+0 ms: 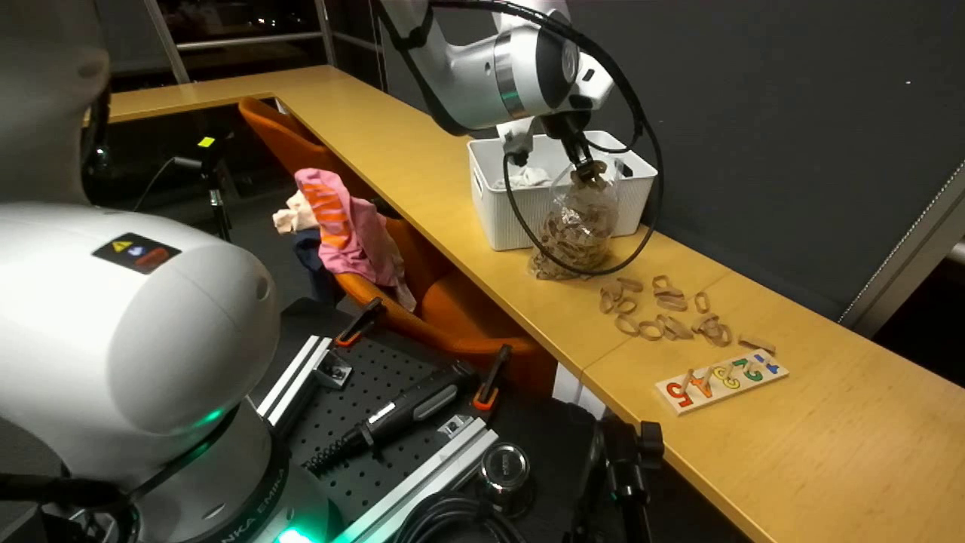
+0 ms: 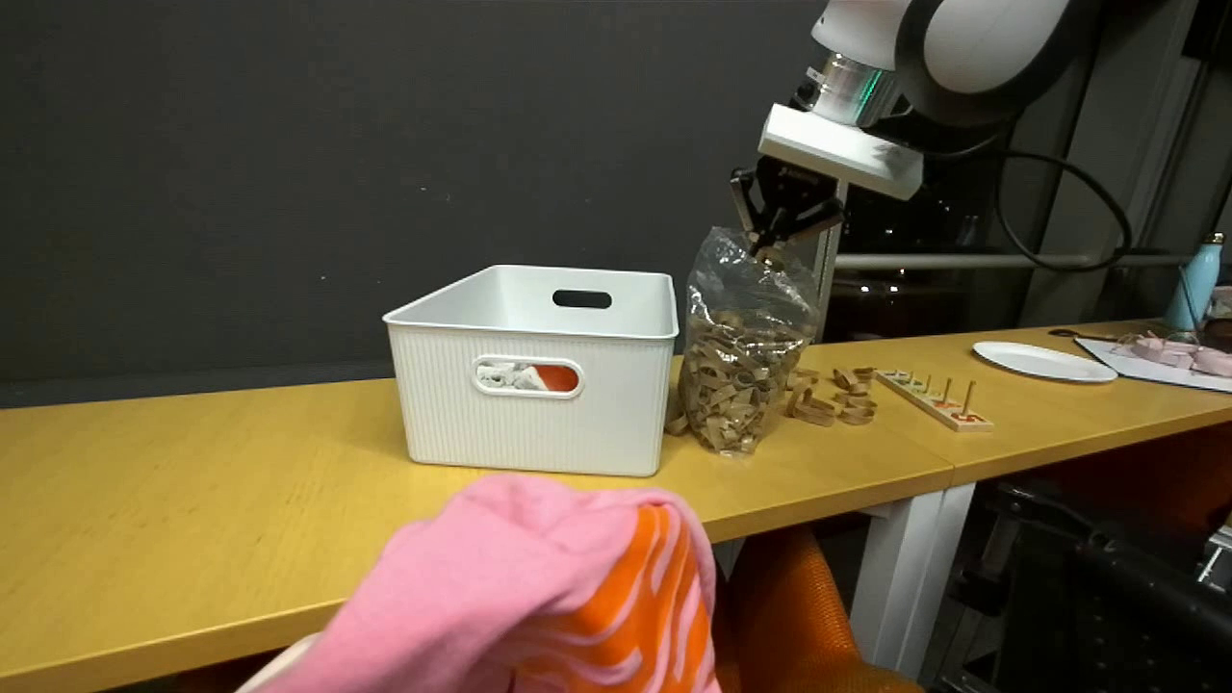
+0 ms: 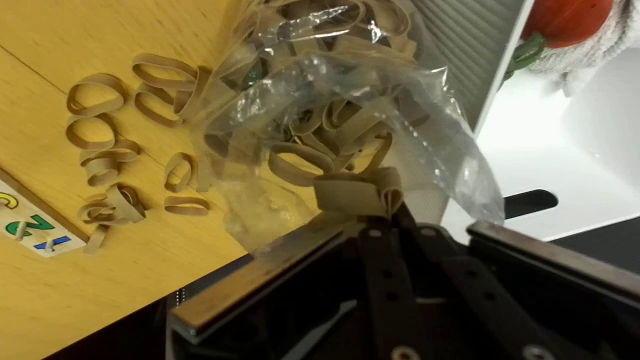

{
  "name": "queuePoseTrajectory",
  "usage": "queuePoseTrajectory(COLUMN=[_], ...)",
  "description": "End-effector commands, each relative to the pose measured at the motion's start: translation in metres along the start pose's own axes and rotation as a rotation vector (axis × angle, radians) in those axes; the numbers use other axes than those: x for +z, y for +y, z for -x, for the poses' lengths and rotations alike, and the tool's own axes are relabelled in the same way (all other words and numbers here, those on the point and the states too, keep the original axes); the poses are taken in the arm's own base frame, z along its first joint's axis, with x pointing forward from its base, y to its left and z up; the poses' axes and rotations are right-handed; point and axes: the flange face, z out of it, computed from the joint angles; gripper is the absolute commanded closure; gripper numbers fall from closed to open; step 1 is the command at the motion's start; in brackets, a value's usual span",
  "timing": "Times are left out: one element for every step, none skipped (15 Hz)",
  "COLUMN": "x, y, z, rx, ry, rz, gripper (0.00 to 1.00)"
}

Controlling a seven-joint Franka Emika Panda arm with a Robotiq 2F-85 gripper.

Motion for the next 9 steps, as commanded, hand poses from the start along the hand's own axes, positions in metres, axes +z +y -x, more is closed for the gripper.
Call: queuePoseTrajectory(x=[-0.0026, -0.0033, -0.0047, -0.0056, -0.0060, -0.0065, -0.0072, -0.0075, -0.0082], y=[-0.0127, -0.0145, -0.0153, -0.0161, -0.0169, -0.0174, -0.0174, -0.0174, -0.0174], z=[-0.0052, -0.0060, -0.0061, -0.0067, -0.0075, -0.0079, -0.0083, -0.0089, -0.0094], rx=[-0.008, -0.006, -0.006, -0.004, 0.000, 0.002, 0.005, 0.008, 0.011], ry=[0.027, 0.030, 0.030, 0.030, 0.031, 0.031, 0.031, 0.033, 0.032], rz=[-0.014, -0.015, -0.016, -0.018, -0.018, -0.019, -0.018, -0.018, -0.019], gripper=[0.91, 0.67, 0.66, 0.64, 0.57, 0.51, 0.42, 0.36, 0.30])
